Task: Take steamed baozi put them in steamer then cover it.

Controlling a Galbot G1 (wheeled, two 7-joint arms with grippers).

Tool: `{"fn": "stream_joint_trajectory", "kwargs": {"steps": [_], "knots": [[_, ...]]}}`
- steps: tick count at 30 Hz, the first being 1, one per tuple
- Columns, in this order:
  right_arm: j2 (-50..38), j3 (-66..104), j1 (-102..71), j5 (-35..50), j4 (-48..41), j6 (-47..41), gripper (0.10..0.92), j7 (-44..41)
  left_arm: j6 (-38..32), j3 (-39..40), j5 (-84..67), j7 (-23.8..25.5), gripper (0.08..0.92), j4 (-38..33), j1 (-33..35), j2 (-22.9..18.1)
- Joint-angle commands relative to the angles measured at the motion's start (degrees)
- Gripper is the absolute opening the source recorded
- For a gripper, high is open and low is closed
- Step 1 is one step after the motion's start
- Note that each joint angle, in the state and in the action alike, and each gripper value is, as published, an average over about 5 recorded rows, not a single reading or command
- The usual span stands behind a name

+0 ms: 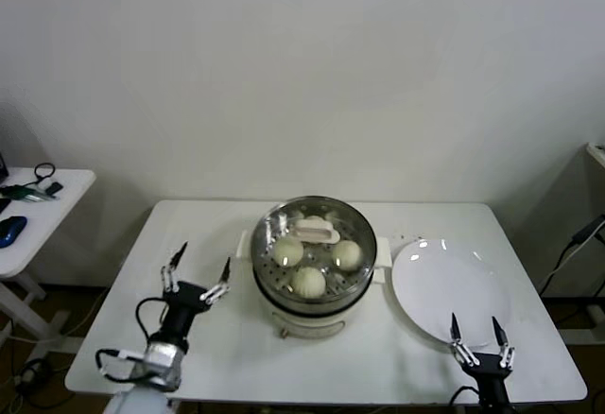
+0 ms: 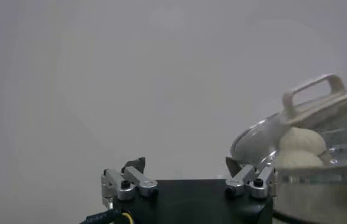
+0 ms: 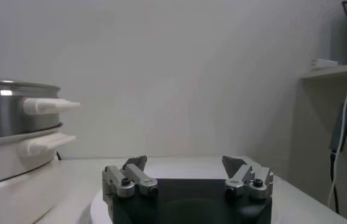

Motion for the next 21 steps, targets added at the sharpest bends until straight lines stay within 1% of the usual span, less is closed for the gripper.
{"fn": "stream_joint_trajectory", "kwargs": {"steps": [1,5,11,14,21], "knots": [[-0.5,-1.0,0.1,-0.2,-0.7,-0.6,0.823,0.2,-9.5,-9.9,-19.5,-2.1,0.823,1.5,6.6,2.1],[-0.7,-1.0,0.2,-0.2,-0.7,-0.8,0.823,0.0,-14.0,-7.8,-18.1,-1.2,0.823,7.1,7.3,0.7],[-1.0,-1.1,0.4,0.2,-0.7,-1.2,0.823,-0.1,-16.2,-5.2,-17.4,0.6,0.823,13.1,6.1,-1.2],[-1.1,-1.1,0.5,0.3,-0.6,-1.5,0.823,-0.3,-16.5,-4.9,-17.3,0.9,0.823,14.3,5.7,-1.7],[-1.1,-1.4,0.8,0.2,-0.6,-1.7,0.823,-0.5,-16.4,-4.7,-17.4,1.5,0.823,14.4,5.7,-1.8]]}}
